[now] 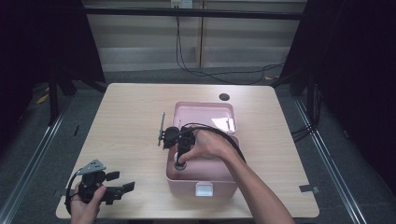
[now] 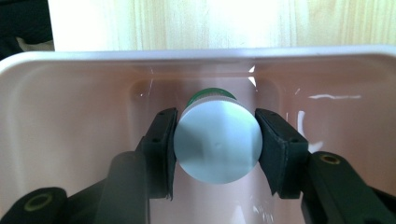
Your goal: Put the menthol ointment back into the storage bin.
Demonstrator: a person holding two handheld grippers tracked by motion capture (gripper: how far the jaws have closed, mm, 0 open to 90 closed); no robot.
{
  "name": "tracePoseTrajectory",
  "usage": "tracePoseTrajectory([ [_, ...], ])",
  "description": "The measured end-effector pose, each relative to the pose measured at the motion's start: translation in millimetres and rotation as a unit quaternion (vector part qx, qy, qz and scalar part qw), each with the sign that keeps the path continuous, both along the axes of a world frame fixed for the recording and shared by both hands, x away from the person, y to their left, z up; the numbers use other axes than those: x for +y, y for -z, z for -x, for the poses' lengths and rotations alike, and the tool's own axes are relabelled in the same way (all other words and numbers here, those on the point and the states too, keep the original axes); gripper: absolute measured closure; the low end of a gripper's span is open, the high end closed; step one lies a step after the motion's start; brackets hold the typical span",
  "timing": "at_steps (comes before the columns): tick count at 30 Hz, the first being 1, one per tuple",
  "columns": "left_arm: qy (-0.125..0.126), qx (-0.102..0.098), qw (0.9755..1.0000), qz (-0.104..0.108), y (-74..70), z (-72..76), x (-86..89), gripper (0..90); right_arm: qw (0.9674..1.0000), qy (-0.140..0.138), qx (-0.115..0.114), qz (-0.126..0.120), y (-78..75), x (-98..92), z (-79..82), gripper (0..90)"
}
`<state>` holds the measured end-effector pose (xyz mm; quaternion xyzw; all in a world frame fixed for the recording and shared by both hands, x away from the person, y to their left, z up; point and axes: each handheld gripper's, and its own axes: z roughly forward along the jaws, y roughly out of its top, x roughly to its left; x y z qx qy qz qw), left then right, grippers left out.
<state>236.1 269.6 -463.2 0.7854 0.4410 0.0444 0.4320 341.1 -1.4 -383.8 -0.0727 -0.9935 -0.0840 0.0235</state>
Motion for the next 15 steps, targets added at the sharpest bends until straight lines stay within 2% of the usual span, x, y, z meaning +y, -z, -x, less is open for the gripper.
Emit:
tracePoseTrajectory([
  [6,0.001,0.001,1.0000,-0.003,0.2,0.0,-0.5,17.4,0.9999,-0.005,0.004,0.011,9.4,4.3,1.6,51.4],
  [15,0.002,0.001,1.0000,-0.004,0.5,-0.1,-0.4,17.4,0.9999,-0.007,0.005,0.006,16.7,6.0,1.1,51.4],
])
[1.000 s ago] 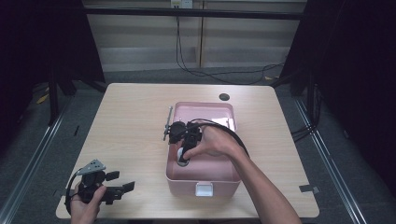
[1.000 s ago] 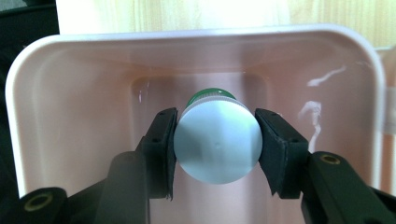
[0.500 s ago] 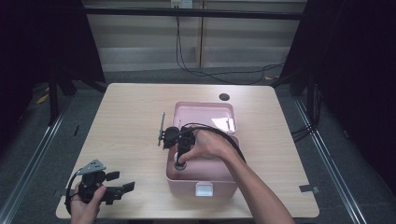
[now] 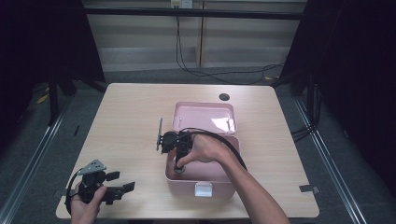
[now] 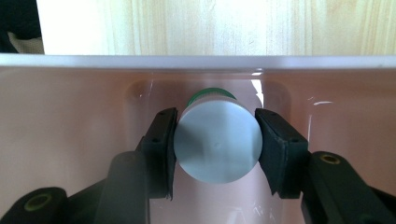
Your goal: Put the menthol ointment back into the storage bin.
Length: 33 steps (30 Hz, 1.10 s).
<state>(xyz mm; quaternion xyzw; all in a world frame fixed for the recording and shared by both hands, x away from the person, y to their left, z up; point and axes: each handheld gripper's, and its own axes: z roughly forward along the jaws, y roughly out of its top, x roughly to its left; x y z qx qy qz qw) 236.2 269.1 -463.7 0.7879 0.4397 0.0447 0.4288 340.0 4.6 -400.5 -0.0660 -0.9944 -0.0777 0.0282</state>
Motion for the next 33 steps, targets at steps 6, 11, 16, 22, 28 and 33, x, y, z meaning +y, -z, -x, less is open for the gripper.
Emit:
tracePoseTrajectory([
  [6,-0.001,0.000,1.0000,-0.001,0.0,0.1,-0.1,17.4,1.0000,0.002,0.000,0.001,5.0,0.7,0.2,51.4],
  [11,-0.001,0.000,1.0000,-0.001,0.1,0.0,0.0,17.4,1.0000,0.008,-0.001,-0.004,8.1,1.4,-0.2,51.3],
  [16,-0.001,0.000,1.0000,-0.001,0.1,0.0,0.1,17.4,0.9999,0.014,0.001,-0.005,13.8,2.0,-0.1,51.3],
  [22,-0.003,0.000,1.0000,-0.001,0.2,-0.1,-0.2,17.4,0.9998,0.015,-0.001,-0.011,18.9,1.4,-0.7,51.3],
  [28,-0.002,0.000,1.0000,-0.001,0.0,0.1,0.3,17.4,0.9997,0.020,0.000,-0.014,22.7,3.2,-0.7,51.2],
  [33,-0.001,0.001,1.0000,-0.001,0.1,-0.2,0.6,17.4,0.9996,0.024,0.003,-0.013,26.1,3.1,-1.8,51.1],
])
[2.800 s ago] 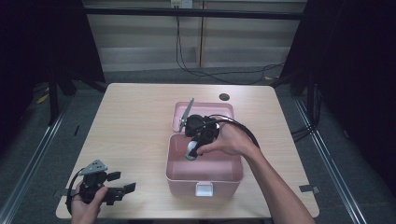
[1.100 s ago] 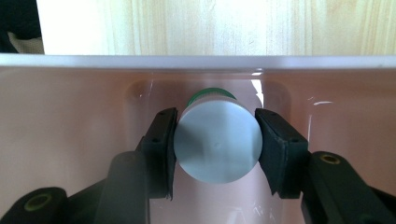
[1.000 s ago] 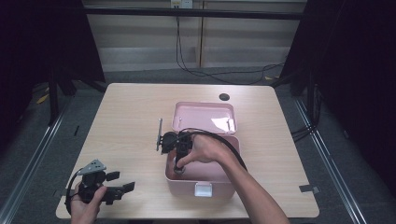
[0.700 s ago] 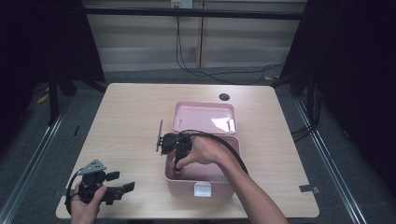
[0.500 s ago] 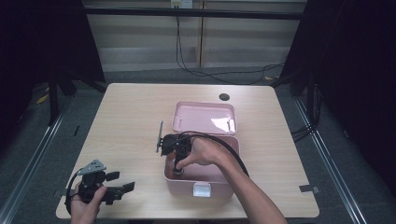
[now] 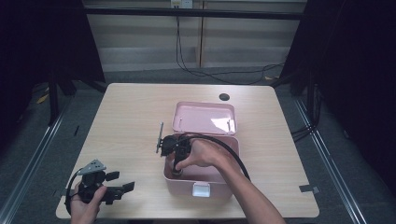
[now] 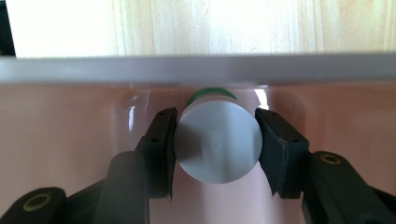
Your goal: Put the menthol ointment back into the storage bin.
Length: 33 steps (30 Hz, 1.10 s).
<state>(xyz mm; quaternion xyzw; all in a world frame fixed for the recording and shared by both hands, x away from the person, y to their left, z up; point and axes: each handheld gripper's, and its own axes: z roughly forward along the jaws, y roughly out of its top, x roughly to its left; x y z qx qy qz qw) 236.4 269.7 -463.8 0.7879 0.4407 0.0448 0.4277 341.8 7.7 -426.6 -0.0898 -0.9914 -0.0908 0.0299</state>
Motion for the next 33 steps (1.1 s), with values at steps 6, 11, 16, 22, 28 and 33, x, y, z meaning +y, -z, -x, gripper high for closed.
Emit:
tracePoseTrajectory([
  [6,-0.001,-0.001,1.0000,-0.002,-0.1,0.1,0.4,17.4,1.0000,0.001,-0.002,0.001,3.7,0.8,-0.9,51.0],
  [11,-0.002,-0.002,1.0000,-0.002,-0.2,0.0,0.4,17.4,1.0000,0.002,-0.002,0.002,3.8,0.6,-1.6,50.8],
  [16,-0.003,-0.002,1.0000,-0.001,-0.1,0.1,0.5,17.4,0.9999,0.011,0.001,-0.004,2.1,-0.3,-1.8,45.4],
  [22,-0.001,-0.001,1.0000,-0.001,0.1,0.0,0.2,17.4,0.9994,0.030,0.005,-0.019,-3.7,-8.2,-4.0,34.7],
  [28,0.001,-0.004,1.0000,-0.006,-0.2,0.9,-2.0,17.9,0.9990,0.033,0.006,-0.029,-8.0,-15.1,-3.7,30.5],
  [33,-0.002,-0.003,1.0000,-0.004,0.3,0.5,-1.4,17.9,0.9975,0.053,0.003,-0.045,-17.9,-25.9,-3.7,26.1],
])
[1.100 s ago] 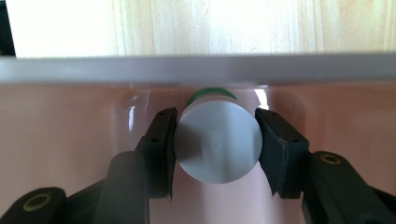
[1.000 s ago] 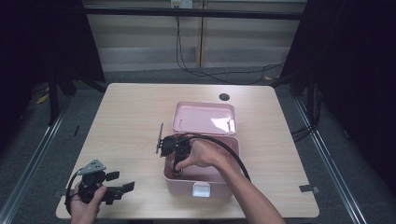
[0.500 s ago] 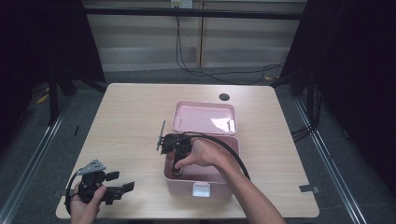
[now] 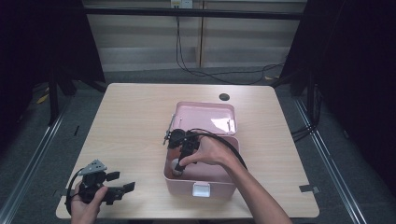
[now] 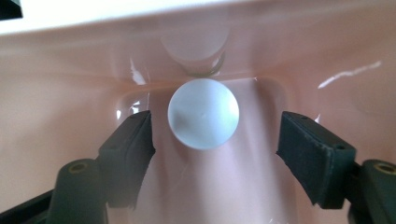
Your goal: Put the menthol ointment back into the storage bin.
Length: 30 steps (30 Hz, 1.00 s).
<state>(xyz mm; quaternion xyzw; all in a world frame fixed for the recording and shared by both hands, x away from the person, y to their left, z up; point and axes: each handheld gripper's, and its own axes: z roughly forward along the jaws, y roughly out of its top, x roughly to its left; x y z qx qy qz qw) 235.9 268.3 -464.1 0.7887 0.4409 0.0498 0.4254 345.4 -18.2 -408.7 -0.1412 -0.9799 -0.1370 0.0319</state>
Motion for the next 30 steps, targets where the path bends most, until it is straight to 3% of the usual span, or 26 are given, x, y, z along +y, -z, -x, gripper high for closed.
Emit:
tracePoseTrajectory([
  [7,-0.002,0.000,1.0000,0.001,0.0,-0.3,0.1,17.9,0.9998,0.003,0.002,-0.017,-4.9,-11.3,5.3,25.6],
  [19,-0.003,0.003,1.0000,0.003,0.2,-0.5,0.7,17.9,0.9961,0.029,-0.018,-0.081,-24.3,-45.3,19.7,26.4],
  [23,-0.005,0.003,1.0000,0.004,0.1,-0.6,0.8,17.9,0.9911,0.045,-0.026,-0.122,-29.2,-59.4,24.7,27.5],
  [25,-0.005,0.004,1.0000,0.005,0.2,-0.6,0.8,17.9,0.9894,0.057,-0.039,-0.128,-32.8,-66.2,27.8,27.5],
  [30,-0.003,0.004,1.0000,0.001,0.5,-1.4,0.6,17.8,0.9804,0.084,-0.065,-0.165,-39.7,-86.9,33.0,27.8],
])
